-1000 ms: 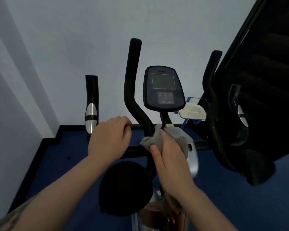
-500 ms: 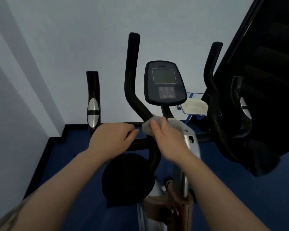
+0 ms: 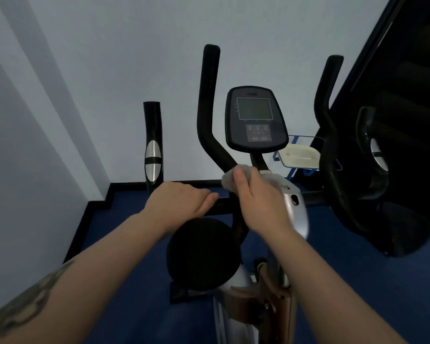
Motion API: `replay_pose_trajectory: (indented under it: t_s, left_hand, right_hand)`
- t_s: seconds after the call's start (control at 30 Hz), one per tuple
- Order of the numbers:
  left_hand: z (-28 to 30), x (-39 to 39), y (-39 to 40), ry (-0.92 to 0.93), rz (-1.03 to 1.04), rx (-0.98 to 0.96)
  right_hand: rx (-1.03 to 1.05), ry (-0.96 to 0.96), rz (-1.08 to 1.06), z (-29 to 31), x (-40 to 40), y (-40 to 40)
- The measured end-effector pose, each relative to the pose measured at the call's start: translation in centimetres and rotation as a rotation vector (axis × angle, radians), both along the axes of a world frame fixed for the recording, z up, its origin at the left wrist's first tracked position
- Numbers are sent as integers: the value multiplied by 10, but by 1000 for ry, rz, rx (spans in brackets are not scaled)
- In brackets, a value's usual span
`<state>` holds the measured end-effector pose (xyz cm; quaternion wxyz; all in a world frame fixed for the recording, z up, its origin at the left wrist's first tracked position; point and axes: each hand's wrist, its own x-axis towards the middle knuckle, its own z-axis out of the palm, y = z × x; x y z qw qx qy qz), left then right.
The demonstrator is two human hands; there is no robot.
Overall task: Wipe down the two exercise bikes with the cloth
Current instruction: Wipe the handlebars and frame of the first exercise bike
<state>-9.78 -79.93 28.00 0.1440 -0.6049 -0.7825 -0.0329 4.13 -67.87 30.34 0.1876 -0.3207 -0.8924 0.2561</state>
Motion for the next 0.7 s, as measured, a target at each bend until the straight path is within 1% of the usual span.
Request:
replay_pose_trajectory:
  t_s: [0.07,0.13,0.2,0.23,0.3,0.33,0.37,0.4,0.43,0.5,0.53,0.57,0.63,0.67,0.7]
  left_hand:
    - [-2,0,0,9,-11,28]
    - [-4,-2,0,41,-21,52]
    - [-2,-2,1,140,-77,55]
    - [-1,-2,1,154,-91,67]
    - [-2,-4,1,173,-89,102]
    - [-3,-5,2,167,-85,114]
    - [-4,-5,3,155,-92,122]
    - [-6,-4,3,146,-99,127]
    - [-8,-4,3,143,-113,131]
    - [-9,-4,4,129,-119,118]
    - [-9,-5,4,117,-112,113]
    - [-8,-5,4,115,-98,110]
    - [-7,-5,4,125,-70,111]
    - [-6,-4,3,136,-58,124]
    - [-6,-3,3,144,-41,137]
  right_hand:
    - [56,100,7,-6,20,-13]
    - [114,155,-15,-8,39,-19]
    - [134,160,-82,-4,53,-14]
    - [122,184,-121,-2,61,-10]
    - [107,317,-210,4,75,-5]
    - [129,370,-253,6,81,-3]
    - [160,381,-282,7,85,-1]
    - [180,354,-286,5,88,0]
    - [188,286,-267,0,88,0]
    - [222,66,-203,-17,81,-4]
    - [260,0,-185,-26,77,-4]
    - [290,1,-180,-31,73,-2]
    - [303,83,-196,-32,59,13]
    - [313,90,-204,-28,50,25]
    - [309,49,-194,-23,40,38]
